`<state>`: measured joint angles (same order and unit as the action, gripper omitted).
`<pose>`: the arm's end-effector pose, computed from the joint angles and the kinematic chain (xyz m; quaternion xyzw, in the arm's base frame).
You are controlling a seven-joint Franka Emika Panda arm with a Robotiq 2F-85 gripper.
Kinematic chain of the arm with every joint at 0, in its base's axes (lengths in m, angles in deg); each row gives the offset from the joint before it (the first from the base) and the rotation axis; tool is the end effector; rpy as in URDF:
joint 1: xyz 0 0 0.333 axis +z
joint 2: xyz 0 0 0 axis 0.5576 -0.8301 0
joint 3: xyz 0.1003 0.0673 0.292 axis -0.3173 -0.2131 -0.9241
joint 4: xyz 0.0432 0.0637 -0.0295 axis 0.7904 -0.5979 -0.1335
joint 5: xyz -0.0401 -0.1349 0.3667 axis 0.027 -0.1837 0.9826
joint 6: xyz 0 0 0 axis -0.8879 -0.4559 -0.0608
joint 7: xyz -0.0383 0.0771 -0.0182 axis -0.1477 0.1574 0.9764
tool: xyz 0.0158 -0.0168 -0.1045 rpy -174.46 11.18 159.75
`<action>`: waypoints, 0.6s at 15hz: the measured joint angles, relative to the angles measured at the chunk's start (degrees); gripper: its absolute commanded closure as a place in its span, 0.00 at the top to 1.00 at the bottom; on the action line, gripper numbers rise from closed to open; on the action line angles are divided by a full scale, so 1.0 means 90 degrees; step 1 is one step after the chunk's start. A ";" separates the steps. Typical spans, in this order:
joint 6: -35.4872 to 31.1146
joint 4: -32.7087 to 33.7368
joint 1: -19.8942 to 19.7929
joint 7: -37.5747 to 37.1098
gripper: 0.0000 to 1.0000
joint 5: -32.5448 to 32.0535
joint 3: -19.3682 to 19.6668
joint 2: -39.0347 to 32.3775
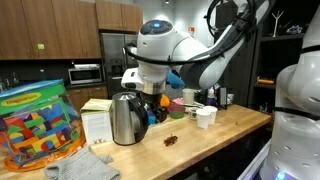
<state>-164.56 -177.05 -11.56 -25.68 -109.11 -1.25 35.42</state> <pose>0.3147 0.3039 0.3404 0.6477 0.7067 0.1022 0.2656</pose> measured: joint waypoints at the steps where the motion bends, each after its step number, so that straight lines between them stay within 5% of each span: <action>1: 0.0007 0.0012 0.0000 -0.0016 1.00 -0.0011 0.0000 -0.0023; 9: 0.0121 0.0153 0.0001 -0.0065 1.00 -0.0119 -0.0004 -0.0196</action>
<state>-163.46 -175.67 -11.55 -26.27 -110.18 -1.29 33.65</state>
